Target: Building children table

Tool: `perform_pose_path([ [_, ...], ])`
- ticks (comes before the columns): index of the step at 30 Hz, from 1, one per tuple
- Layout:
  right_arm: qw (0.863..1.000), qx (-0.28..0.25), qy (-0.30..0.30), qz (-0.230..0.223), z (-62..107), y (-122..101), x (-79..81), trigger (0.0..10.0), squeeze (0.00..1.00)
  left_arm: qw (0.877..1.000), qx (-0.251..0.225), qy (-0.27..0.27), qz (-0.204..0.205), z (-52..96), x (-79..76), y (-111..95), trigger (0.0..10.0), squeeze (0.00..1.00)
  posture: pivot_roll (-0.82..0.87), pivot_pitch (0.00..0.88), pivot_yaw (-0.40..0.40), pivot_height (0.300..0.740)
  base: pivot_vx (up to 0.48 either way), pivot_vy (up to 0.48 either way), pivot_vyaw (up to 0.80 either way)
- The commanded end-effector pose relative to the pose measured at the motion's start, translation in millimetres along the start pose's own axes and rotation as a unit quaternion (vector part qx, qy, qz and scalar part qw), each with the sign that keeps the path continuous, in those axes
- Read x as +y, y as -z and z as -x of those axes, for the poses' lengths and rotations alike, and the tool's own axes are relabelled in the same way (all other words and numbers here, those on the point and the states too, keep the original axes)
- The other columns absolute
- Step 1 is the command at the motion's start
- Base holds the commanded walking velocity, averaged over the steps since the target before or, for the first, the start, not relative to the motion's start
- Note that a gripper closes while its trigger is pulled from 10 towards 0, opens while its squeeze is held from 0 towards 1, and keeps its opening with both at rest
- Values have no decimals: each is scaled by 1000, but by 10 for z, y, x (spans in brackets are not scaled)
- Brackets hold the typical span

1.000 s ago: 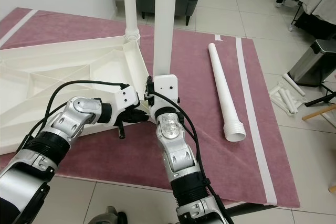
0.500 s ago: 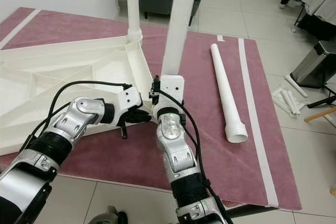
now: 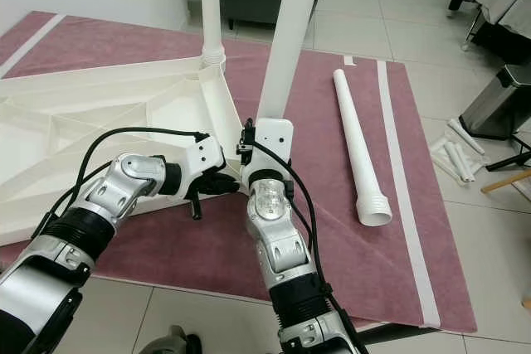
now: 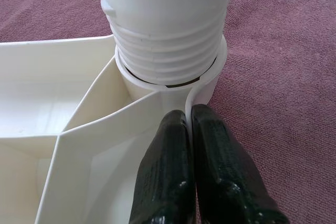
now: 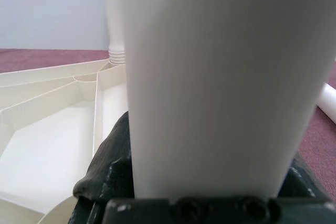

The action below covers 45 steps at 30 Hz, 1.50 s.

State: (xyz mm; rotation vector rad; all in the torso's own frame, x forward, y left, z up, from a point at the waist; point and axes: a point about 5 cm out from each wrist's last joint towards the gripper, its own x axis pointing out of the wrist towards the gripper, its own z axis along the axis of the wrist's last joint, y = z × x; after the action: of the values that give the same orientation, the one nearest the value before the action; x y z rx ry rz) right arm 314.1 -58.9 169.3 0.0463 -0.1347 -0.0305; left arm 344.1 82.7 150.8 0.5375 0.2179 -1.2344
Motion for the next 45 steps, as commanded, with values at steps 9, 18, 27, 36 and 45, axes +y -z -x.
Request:
perform_pose_path([
  [9, 987, 156, -11, 46, 310, 823, -355, 0, 0, 999, 12, -33, 22, 155, 88, 137, 0, 0, 133, 73, -16, 740, 0, 0, 0],
  [18, 986, 159, -14, 40, 289, 851, -394, 0, 0, 999, 11, -35, 21, 146, 93, 127, 0, 0, 133, 70, -16, 740, 0, 0, 0],
  [27, 987, 153, -29, 32, 262, 840, -379, 4392, 1000, 999, 11, -37, 21, 149, 94, 129, 0, 0, 134, 69, -18, 740, 0, 0, 0],
  [36, 988, 137, -64, 28, 220, 769, -322, 10000, 0, 999, 11, -37, 22, 150, 94, 130, 0, 0, 135, 72, -19, 740, 0, 0, 0],
  [45, 990, 86, -105, 41, 56, 559, -345, 10000, 0, 999, 11, -37, 23, 151, 97, 131, 0, 0, 135, 74, -17, 740, 0, 0, 0],
])
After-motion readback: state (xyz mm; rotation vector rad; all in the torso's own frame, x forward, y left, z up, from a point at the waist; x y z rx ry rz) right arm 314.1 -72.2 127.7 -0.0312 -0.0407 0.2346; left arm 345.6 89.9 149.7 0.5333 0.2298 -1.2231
